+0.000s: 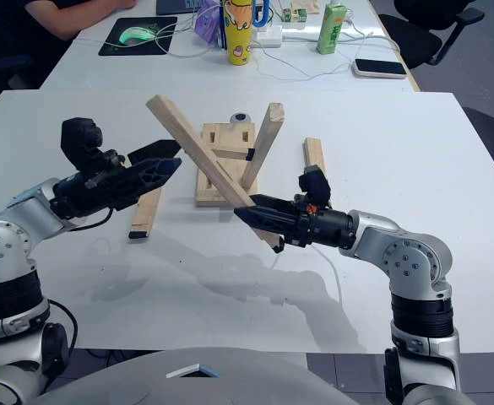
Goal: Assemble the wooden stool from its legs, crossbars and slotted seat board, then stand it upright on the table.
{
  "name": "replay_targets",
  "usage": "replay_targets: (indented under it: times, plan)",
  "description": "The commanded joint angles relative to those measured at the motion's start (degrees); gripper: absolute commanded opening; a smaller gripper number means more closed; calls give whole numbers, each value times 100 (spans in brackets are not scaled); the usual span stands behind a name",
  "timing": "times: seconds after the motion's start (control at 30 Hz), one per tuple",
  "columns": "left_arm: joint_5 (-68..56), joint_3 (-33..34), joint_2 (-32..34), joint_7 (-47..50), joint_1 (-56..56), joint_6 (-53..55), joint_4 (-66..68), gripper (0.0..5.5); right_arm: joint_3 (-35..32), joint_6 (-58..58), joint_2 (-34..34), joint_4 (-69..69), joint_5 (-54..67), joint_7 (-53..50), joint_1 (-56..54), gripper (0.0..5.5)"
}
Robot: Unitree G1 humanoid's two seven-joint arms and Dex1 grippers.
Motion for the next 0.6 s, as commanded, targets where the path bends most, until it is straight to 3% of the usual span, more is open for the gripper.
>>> replay_targets:
  times: [0.03,0.17,0.6]
  plan:
    - [-102,-141,-23,84,-87,95,182,540,165,51,-198,13,62,424,3,207]
    - [-257,-140,-57,163,-166,166,436,540,331,37,-382,-27,-45,747,189,207]
    - [-597,-177,184,-8,-145,408,469,348,373,-7,-352,-22,16,736,230,207]
